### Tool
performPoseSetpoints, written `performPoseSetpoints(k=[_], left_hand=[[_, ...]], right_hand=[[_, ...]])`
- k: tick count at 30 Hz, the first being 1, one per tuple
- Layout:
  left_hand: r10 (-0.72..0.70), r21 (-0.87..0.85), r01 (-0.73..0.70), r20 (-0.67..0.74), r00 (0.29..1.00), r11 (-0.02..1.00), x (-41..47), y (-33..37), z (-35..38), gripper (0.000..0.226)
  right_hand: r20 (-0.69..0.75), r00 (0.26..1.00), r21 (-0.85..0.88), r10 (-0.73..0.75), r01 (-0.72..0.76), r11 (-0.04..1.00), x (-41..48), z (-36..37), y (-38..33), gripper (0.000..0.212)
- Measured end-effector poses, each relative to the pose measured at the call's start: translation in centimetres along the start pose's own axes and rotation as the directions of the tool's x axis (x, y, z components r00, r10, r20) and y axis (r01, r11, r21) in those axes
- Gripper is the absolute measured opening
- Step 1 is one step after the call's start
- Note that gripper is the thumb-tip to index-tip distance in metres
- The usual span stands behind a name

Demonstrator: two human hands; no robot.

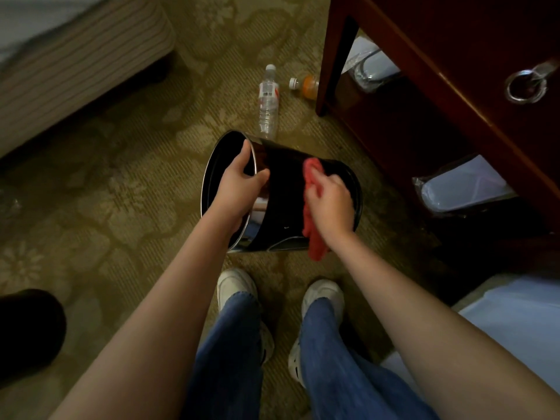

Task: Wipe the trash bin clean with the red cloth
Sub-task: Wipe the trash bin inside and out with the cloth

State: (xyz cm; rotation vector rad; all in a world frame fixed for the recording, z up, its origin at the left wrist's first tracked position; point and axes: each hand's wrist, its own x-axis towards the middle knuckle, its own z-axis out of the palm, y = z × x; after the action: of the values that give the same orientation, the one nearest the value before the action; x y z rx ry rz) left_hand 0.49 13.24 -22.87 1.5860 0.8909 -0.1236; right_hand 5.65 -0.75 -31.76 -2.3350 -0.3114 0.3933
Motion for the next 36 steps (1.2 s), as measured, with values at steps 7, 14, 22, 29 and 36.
performPoseSetpoints(k=[7,14,22,29,36], left_hand=[[0.026,0.015,-0.027,0.078,0.997,1.000,0.4,0.1,1.4,0.068],[0.008,0.034,-0.008,0.002,1.000,0.999,0.1,0.7,0.2,0.066],[-0.015,0.081,0.018,-0.041,0.999,0.997,0.1,0.0,-0.4,0.057],[-0.050,0.092,0.073,-0.223,0.974,0.993,1.5,-0.7,-0.6,0.018],[-0.122,0.012,0.129,-0.246,0.961,0.992,1.7,-1.2,-1.5,0.015]], right_hand=[[-0.020,0.982,-0.118,0.189,-0.190,0.975,-0.9,-1.2,3.3,0.040],[0.007,0.944,0.025,-0.330,0.329,0.944,-1.5,0.7,-4.4,0.046],[0.051,0.990,-0.161,0.134,-0.124,0.979,-1.5,-0.8,3.4,0.043],[0.001,0.956,-0.111,-0.294,0.292,0.950,-2.2,1.9,-3.1,0.044],[0.020,0.865,-0.150,-0.501,0.498,0.854,-2.3,2.6,-3.4,0.041]])
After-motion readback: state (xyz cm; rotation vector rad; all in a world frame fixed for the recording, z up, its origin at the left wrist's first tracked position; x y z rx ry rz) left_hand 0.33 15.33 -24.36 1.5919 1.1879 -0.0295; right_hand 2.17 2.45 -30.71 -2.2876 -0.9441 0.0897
